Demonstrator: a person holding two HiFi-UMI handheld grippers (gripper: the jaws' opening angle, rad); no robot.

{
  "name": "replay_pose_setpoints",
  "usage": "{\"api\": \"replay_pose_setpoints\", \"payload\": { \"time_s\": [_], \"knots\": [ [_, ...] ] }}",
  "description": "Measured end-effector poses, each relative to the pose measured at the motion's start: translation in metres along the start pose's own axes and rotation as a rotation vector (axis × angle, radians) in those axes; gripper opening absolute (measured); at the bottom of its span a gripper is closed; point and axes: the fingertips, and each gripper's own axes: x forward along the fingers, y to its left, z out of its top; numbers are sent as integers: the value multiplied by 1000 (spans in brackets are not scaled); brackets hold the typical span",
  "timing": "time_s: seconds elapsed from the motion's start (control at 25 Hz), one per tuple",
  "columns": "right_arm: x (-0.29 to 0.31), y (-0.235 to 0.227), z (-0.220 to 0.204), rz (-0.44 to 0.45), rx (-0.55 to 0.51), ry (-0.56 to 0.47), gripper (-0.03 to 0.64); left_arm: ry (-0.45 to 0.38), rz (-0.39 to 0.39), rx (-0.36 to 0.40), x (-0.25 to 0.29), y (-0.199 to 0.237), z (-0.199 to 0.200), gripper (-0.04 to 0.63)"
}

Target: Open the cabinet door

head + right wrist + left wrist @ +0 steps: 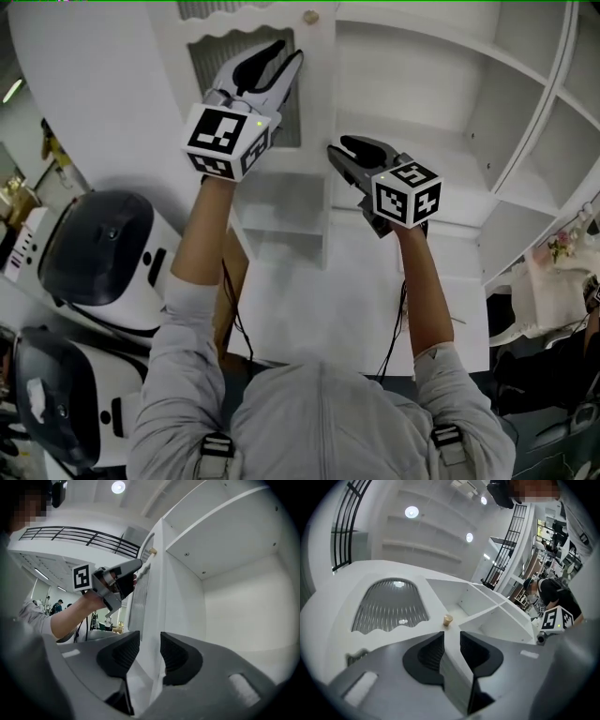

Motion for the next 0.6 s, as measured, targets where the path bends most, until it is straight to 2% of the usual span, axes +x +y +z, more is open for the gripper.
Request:
{"api": "replay_pose_setpoints", "payload": {
  "time_s": [0.4, 0.6],
  "knots": [
    [6, -10, 11, 16, 6, -24, 141, 7, 25, 87, 47, 6, 18, 140],
    [7, -11, 26, 7, 6, -48, 141, 1, 70, 116, 51, 12, 24, 104]
  ]
}}
